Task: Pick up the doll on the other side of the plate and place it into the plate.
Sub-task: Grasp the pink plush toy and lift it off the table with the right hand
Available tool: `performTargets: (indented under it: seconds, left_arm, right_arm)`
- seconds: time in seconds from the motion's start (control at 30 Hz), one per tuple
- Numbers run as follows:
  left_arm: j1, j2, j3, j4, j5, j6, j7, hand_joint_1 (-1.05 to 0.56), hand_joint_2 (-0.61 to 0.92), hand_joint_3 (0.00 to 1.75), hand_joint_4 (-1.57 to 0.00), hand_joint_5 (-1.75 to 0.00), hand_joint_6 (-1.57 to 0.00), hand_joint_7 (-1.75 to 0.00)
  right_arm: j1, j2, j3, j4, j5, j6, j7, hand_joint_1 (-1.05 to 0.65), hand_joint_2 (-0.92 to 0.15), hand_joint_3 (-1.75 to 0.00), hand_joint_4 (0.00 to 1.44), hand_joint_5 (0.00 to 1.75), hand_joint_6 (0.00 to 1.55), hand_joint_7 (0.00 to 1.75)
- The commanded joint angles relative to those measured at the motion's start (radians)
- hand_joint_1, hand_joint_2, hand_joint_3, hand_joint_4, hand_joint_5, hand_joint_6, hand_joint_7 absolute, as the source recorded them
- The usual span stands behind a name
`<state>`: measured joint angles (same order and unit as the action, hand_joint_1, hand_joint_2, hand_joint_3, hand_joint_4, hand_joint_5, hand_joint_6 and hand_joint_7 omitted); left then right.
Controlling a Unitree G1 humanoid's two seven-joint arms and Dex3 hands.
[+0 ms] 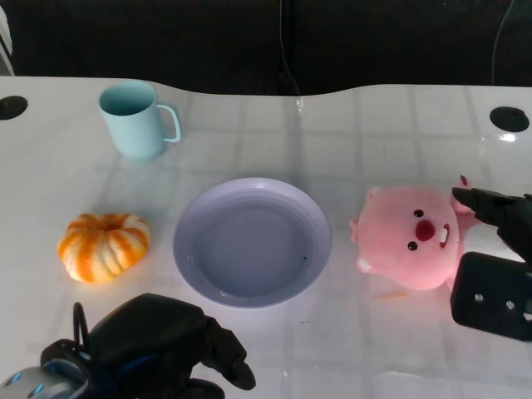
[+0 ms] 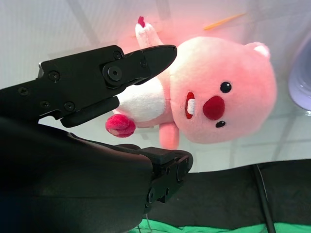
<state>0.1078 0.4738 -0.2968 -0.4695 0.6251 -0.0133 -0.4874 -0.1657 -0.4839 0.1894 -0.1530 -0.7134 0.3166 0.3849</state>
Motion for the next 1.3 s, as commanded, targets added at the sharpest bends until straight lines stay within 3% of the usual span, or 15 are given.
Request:
performTargets:
  seconds: [0.03, 0.57, 0.73, 0.97, 1.07, 1.1, 1.17, 1.2, 1.27, 1.3]
  left_arm:
    - [0.009, 0.011, 0.006, -0.026, 0.001, 0.016, -0.016, -0.25, 0.92, 0.29, -0.75, -1.21, -1.07, 0.0]
    - [0.034, 0.015, 0.017, -0.065, -0.006, 0.025, -0.019, -0.26, 0.92, 0.26, -0.74, -1.29, -1.09, -0.01]
    - [0.051, 0.016, 0.017, -0.079, -0.001, 0.018, -0.016, -0.25, 0.92, 0.25, -0.72, -1.42, -1.1, -0.02]
    - [0.069, 0.002, 0.01, -0.095, 0.006, 0.025, -0.007, -0.25, 0.92, 0.26, -0.73, -1.37, -1.1, -0.02]
    - [0.079, -0.005, 0.008, -0.094, 0.011, 0.02, 0.005, -0.25, 0.92, 0.24, -0.72, -1.45, -1.1, -0.02]
    - [0.085, -0.005, 0.006, -0.09, 0.016, 0.014, 0.011, -0.25, 0.92, 0.24, -0.72, -1.45, -1.11, -0.02]
    - [0.095, -0.003, 0.003, -0.087, 0.028, 0.002, 0.021, -0.25, 0.92, 0.23, -0.72, -1.46, -1.11, -0.02]
    - [0.098, -0.003, 0.002, -0.086, 0.031, -0.004, 0.025, -0.25, 0.92, 0.21, -0.71, -1.45, -1.11, -0.02]
    - [0.099, -0.005, 0.004, -0.093, 0.024, -0.006, 0.02, -0.24, 0.92, 0.2, -0.71, -1.45, -1.11, -0.02]
    - [0.098, -0.006, 0.006, -0.096, 0.021, -0.005, 0.017, -0.24, 0.92, 0.2, -0.71, -1.45, -1.11, -0.02]
  right_arm:
    - [-0.043, -0.007, 0.019, 0.073, -0.006, -0.004, -0.013, -0.64, -0.92, 0.0, 0.09, 0.24, 0.24, 0.03]
    - [-0.24, 0.061, 0.135, 0.491, -0.001, -0.031, -0.095, -0.65, -0.92, -0.05, 0.19, 0.22, 0.33, 0.04]
    - [-0.297, 0.071, 0.168, 0.609, 0.004, -0.066, -0.122, -0.65, -0.92, -0.07, 0.25, 0.21, 0.37, 0.04]
    - [-0.36, 0.105, 0.192, 0.756, 0.024, -0.103, -0.169, -0.59, -0.92, -0.07, 0.43, 0.13, 0.5, 0.04]
    - [-0.364, 0.135, 0.177, 0.811, 0.046, -0.141, -0.263, -0.44, -0.92, -0.02, 0.61, 0.11, 0.72, 0.06]
    - [-0.363, 0.151, 0.168, 0.831, 0.056, -0.147, -0.305, -0.34, -0.92, -0.02, 0.75, 0.13, 0.83, 0.07]
    - [-0.357, 0.168, 0.16, 0.871, 0.067, -0.197, -0.399, -0.23, -0.92, -0.05, 0.96, 0.23, 1.0, 0.09]
    - [-0.356, 0.171, 0.16, 0.888, 0.07, -0.223, -0.434, -0.2, -0.9, -0.02, 1.01, 0.6, 1.18, 0.08]
    - [-0.362, 0.169, 0.164, 0.907, 0.072, -0.25, -0.474, -0.19, -0.91, -0.06, 0.96, 1.0, 1.32, 0.07]
    - [-0.366, 0.169, 0.165, 0.913, 0.072, -0.255, -0.486, -0.19, -0.91, -0.13, 0.86, 1.38, 1.32, 0.21]
